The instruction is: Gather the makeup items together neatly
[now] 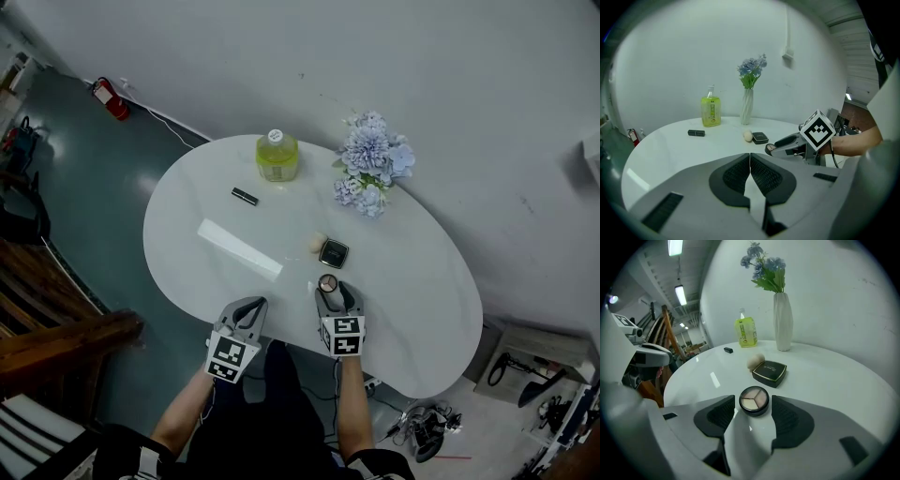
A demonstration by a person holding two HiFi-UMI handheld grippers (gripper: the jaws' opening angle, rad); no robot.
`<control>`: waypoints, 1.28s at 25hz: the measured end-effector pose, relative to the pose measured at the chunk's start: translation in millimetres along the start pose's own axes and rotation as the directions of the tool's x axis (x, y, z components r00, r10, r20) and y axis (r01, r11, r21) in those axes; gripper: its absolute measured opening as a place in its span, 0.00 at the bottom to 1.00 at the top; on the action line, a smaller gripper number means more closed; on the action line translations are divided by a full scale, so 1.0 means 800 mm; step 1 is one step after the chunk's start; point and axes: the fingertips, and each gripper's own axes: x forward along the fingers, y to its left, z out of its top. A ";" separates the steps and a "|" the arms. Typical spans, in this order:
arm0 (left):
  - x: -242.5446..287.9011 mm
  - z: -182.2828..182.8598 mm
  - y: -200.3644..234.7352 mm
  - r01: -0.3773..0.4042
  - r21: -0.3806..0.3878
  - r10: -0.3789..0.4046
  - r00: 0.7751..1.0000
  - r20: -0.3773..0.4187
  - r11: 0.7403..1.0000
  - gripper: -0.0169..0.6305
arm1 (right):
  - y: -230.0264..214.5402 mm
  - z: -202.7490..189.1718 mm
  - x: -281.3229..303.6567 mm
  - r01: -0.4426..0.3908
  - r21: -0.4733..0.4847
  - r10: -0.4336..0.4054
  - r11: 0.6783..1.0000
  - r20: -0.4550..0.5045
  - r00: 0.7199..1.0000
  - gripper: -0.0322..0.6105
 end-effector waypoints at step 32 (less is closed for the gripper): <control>0.031 0.027 -0.071 0.151 0.115 -0.151 0.988 -0.010 0.982 0.06 | -0.098 -0.041 -0.109 0.273 0.102 -0.273 0.957 -0.007 0.962 0.41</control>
